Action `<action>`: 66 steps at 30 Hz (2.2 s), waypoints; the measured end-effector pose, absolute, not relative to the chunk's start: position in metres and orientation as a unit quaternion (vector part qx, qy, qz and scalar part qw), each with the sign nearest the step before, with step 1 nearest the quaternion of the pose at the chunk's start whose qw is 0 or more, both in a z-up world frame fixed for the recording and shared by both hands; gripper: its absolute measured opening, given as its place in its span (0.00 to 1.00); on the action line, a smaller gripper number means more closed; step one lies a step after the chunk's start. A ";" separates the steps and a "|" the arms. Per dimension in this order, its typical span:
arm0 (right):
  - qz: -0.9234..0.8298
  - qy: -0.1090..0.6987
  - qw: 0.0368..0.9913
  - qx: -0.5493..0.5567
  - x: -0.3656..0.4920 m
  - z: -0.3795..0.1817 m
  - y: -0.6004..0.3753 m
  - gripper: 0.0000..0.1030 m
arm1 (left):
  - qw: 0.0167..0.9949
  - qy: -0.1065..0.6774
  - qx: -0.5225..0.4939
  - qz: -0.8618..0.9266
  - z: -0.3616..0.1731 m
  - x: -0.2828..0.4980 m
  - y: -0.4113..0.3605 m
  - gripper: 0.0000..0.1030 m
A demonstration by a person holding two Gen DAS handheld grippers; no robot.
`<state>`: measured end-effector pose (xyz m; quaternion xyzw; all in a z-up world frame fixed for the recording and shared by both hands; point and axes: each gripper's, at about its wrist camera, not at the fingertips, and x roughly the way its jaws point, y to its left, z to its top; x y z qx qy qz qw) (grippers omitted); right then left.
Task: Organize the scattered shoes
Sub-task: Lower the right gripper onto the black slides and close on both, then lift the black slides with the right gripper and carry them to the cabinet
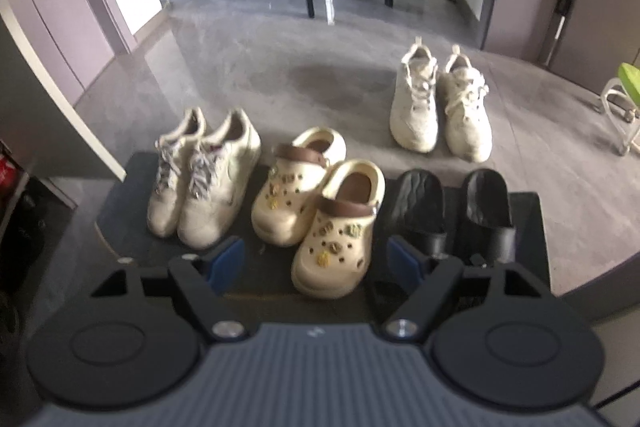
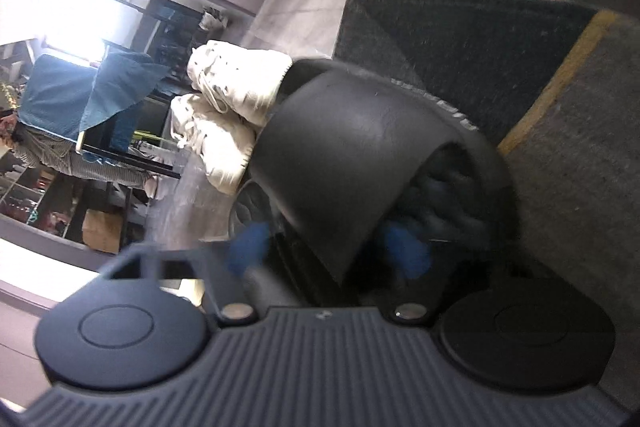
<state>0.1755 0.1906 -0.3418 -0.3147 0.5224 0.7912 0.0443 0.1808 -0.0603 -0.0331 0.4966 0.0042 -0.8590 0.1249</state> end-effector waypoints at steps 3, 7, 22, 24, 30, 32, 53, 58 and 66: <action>0.790 0.533 0.034 -0.300 0.181 -0.343 0.193 0.24 | 0.126 0.001 0.495 -0.860 -0.033 0.181 -0.059 0.76; 0.795 0.515 0.011 -0.322 0.191 -0.334 0.191 0.22 | 0.121 -0.003 0.498 -0.859 -0.035 0.183 -0.055 0.76; 0.883 0.261 -0.029 -0.389 0.213 -0.302 0.135 0.79 | 0.096 -0.015 0.493 -0.865 -0.039 0.190 -0.051 0.76; 0.897 0.203 -0.034 -0.392 0.211 -0.297 0.120 0.78 | 0.091 -0.018 0.490 -0.867 -0.038 0.190 -0.052 0.76; 0.919 0.048 -0.020 -0.391 0.196 -0.310 0.066 0.77 | 0.090 -0.025 0.492 -0.866 -0.044 0.191 -0.063 0.76; 0.922 0.034 0.001 -0.386 0.193 -0.318 0.056 0.77 | 0.092 -0.024 0.496 -0.863 -0.046 0.191 -0.070 0.76; 0.933 0.014 0.078 -0.352 0.171 -0.310 0.051 0.24 | 0.083 0.041 0.506 -0.857 -0.046 0.183 -0.089 0.76; 0.935 -0.002 0.040 -0.353 0.166 -0.273 0.053 0.18 | 0.089 0.039 0.492 -0.865 -0.040 0.179 -0.077 0.76; 0.923 0.011 0.005 -0.384 0.163 -0.218 0.077 0.17 | 0.118 0.045 0.472 -0.872 -0.025 0.178 -0.075 0.76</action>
